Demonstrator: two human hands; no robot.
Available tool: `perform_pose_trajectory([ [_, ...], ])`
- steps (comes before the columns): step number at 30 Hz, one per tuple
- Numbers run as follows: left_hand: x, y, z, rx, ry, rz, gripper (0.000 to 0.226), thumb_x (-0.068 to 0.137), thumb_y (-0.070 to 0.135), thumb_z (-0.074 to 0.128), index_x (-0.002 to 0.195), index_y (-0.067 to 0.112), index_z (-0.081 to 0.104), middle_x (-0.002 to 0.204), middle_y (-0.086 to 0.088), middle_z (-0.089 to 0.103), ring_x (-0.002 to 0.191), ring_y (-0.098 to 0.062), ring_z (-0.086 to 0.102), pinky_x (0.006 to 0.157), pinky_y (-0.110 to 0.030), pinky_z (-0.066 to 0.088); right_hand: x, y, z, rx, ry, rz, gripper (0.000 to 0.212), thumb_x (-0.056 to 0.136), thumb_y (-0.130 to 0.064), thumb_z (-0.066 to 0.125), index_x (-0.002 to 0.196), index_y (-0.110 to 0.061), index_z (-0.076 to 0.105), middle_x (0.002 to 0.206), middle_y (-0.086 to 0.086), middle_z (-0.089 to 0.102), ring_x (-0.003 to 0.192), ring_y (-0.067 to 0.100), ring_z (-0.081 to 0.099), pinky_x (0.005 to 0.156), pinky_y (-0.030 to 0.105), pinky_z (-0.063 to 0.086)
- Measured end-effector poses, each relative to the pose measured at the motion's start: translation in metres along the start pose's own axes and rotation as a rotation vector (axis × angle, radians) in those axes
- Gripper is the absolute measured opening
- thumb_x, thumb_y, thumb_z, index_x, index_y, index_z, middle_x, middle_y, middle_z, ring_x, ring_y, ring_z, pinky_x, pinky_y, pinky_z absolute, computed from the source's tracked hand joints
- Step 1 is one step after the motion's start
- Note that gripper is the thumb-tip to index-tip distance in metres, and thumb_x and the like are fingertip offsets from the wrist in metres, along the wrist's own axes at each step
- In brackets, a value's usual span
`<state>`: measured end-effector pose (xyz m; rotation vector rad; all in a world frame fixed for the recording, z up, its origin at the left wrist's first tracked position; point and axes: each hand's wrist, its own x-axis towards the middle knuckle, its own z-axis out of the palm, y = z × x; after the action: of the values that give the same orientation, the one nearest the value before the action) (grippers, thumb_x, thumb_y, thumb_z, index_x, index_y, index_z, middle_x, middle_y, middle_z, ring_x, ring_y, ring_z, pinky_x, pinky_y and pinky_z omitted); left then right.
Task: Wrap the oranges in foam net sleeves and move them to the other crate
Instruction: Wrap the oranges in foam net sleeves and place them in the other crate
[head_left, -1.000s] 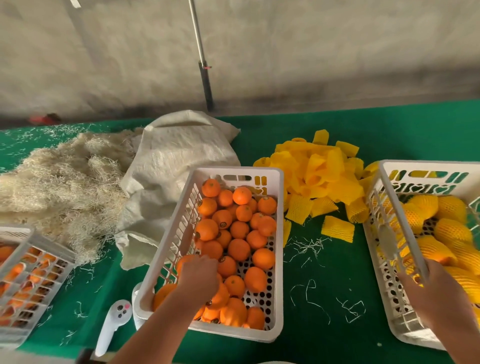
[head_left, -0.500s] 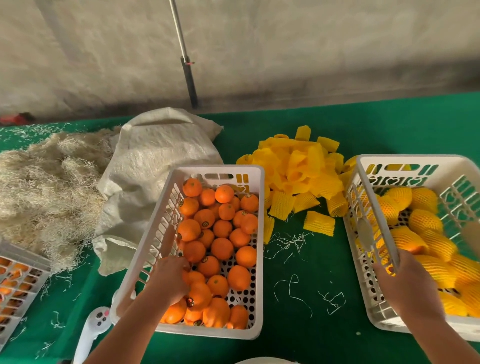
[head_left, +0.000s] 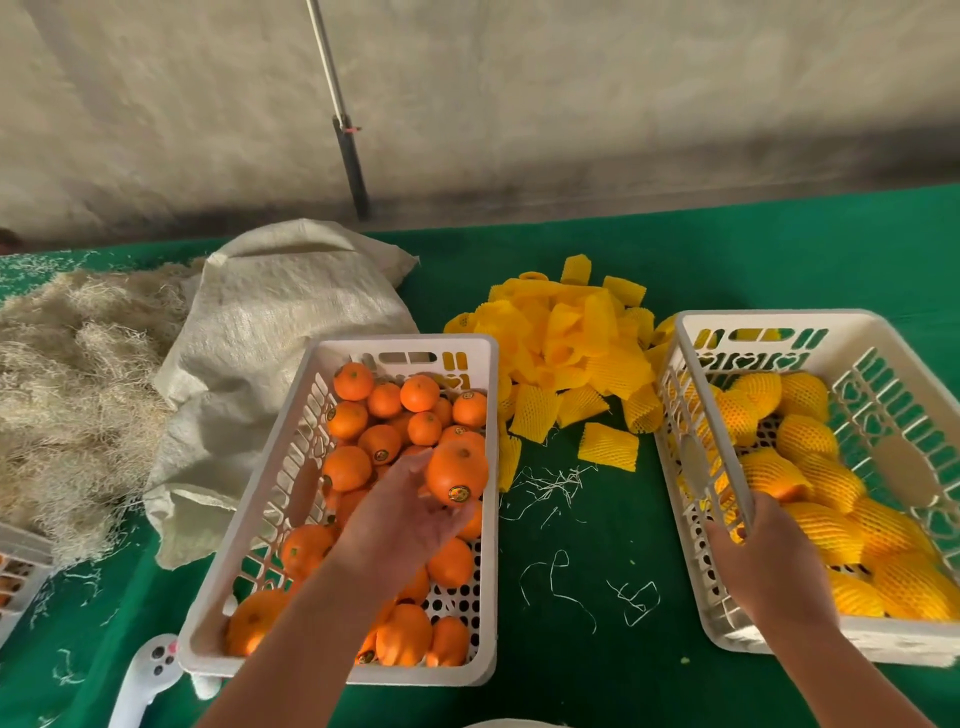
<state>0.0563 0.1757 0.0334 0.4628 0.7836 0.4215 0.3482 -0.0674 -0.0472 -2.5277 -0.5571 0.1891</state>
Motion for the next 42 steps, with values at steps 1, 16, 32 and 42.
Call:
perform_pose_trajectory([
  [1,0.002,-0.006,0.008,0.003,0.012,-0.035,0.054,0.088,0.035,0.074,0.137,0.015,0.060,0.128,-0.025,0.068,0.105,-0.036,0.070,0.089,-0.046,0.060,0.001,0.001,0.001,-0.005,0.006,-0.005,0.044,0.093,-0.035,0.075,0.127,-0.014,0.056,0.087,-0.005,0.057,0.073,0.023,0.057,0.047,0.021,0.033],
  [16,0.057,-0.070,0.052,1.342,-0.027,0.459,0.042,0.091,0.070,0.056,0.128,0.052,0.050,0.128,0.020,0.054,0.098,-0.012,0.069,0.082,-0.026,0.057,0.002,0.004,0.005,-0.001,0.017,0.016,0.040,0.094,-0.046,0.070,0.123,-0.028,0.049,0.099,-0.006,0.064,0.082,0.021,0.065,0.058,0.033,0.054],
  [32,0.095,-0.073,0.033,2.055,-0.213,0.706,0.068,0.095,0.070,0.041,0.152,0.034,0.040,0.141,0.007,0.047,0.125,-0.011,0.047,0.098,-0.022,0.043,-0.002,-0.023,-0.002,-0.070,0.131,-0.206,0.053,0.088,-0.044,0.075,0.133,-0.027,0.052,0.132,-0.008,0.049,0.125,0.015,0.047,0.103,0.045,0.046],
  [42,0.104,-0.074,0.031,2.198,-0.249,0.875,0.059,0.086,0.073,0.040,0.117,0.035,0.073,0.104,0.015,0.070,0.086,-0.004,0.069,0.068,-0.012,0.051,0.089,-0.085,0.089,-0.218,-0.475,-0.230,0.034,0.104,-0.035,0.058,0.137,-0.027,0.060,0.156,0.005,0.034,0.131,0.023,0.053,0.104,0.035,0.046],
])
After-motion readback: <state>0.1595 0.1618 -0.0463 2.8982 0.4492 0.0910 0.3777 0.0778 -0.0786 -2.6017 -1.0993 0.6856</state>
